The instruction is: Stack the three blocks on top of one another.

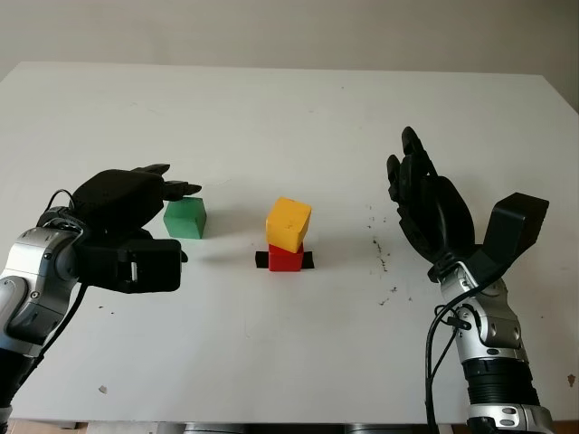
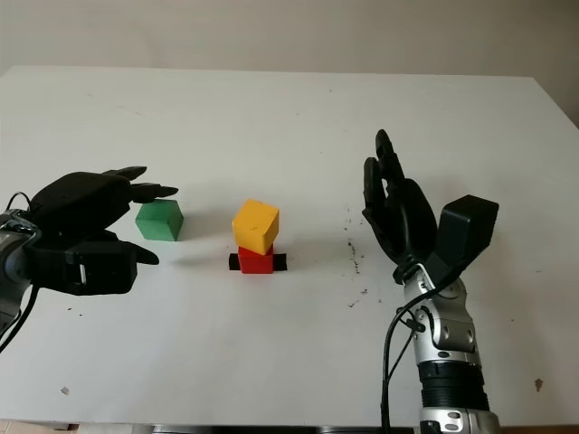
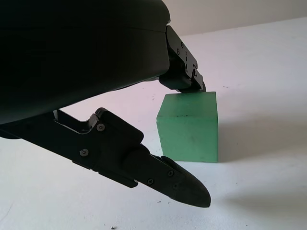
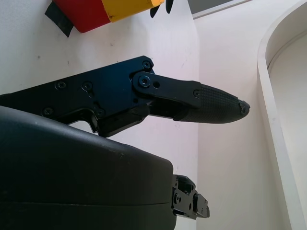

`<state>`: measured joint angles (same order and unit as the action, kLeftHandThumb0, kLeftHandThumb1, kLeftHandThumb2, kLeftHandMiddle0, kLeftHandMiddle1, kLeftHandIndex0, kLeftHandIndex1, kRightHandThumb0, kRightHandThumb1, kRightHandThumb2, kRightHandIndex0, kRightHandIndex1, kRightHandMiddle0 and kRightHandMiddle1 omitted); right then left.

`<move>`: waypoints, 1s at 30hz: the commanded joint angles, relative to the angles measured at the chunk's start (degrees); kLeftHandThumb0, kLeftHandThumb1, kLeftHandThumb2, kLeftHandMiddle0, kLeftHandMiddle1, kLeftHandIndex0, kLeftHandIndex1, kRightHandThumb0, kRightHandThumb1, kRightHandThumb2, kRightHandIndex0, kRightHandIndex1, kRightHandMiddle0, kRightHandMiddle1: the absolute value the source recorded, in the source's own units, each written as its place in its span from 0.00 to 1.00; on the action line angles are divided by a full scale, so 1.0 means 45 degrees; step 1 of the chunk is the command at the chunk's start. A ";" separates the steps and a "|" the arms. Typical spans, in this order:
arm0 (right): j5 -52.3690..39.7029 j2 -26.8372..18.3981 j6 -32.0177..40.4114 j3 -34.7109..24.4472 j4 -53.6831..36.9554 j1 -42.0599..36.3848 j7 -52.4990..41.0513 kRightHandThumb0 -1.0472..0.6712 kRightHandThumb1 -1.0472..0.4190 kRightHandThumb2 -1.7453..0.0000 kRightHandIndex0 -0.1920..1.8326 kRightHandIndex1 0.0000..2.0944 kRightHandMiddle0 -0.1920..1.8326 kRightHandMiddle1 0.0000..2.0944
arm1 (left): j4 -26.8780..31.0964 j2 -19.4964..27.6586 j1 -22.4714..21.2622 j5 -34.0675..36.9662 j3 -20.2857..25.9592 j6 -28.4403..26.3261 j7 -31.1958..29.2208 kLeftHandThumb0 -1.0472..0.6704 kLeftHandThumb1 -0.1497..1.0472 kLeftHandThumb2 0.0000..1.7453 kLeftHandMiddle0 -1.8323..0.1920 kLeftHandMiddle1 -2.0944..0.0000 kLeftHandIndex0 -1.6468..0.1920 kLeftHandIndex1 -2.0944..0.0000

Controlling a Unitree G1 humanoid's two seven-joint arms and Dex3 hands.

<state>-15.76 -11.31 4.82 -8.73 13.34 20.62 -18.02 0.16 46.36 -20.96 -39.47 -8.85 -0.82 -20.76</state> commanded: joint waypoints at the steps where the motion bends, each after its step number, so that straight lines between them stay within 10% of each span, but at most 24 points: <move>1: 0.0048 0.0019 -0.0103 -0.0010 -0.0211 -0.0082 0.0010 0.17 0.00 0.64 0.00 0.00 0.01 0.02 | -0.0068 0.0035 0.0197 -0.0187 -0.0012 0.0308 0.0332 0.29 0.87 0.03 0.78 0.96 0.56 0.90; 8: 0.0045 0.0035 -0.0100 -0.0007 -0.0119 -0.0026 0.0005 0.16 0.00 0.65 0.00 0.00 0.01 0.02 | -0.0526 0.0136 0.0336 -0.0826 -0.0015 0.1202 0.1426 0.39 0.92 0.04 0.72 0.96 0.48 0.83; 12: -0.0002 0.0011 0.0022 0.0003 -0.0083 0.0031 -0.0057 0.16 0.00 0.65 0.00 0.00 0.01 0.02 | -0.0812 0.0202 0.0303 -0.0983 0.0025 0.1708 0.1975 0.43 0.96 0.03 0.70 0.97 0.60 0.59; 21: -0.0077 0.0121 -0.0060 -0.0058 0.0114 0.0092 -0.0137 0.17 0.00 0.66 0.00 0.00 0.01 0.02 | -0.1033 0.0537 0.0029 -0.1627 0.0021 0.2360 0.2468 0.41 0.98 0.03 0.68 0.97 0.65 0.49; 30: -0.0062 0.0223 -0.0183 -0.0090 0.0230 0.0070 -0.0125 0.17 0.00 0.67 0.00 0.00 0.01 0.03 | -0.0523 0.1038 -0.2460 0.0062 0.0225 0.2542 -0.1221 0.41 0.93 0.03 0.67 0.97 0.64 0.47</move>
<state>-15.84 -10.49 4.72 -8.81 14.03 20.71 -18.56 -3.57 49.90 -28.81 -40.69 -8.67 11.04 -24.00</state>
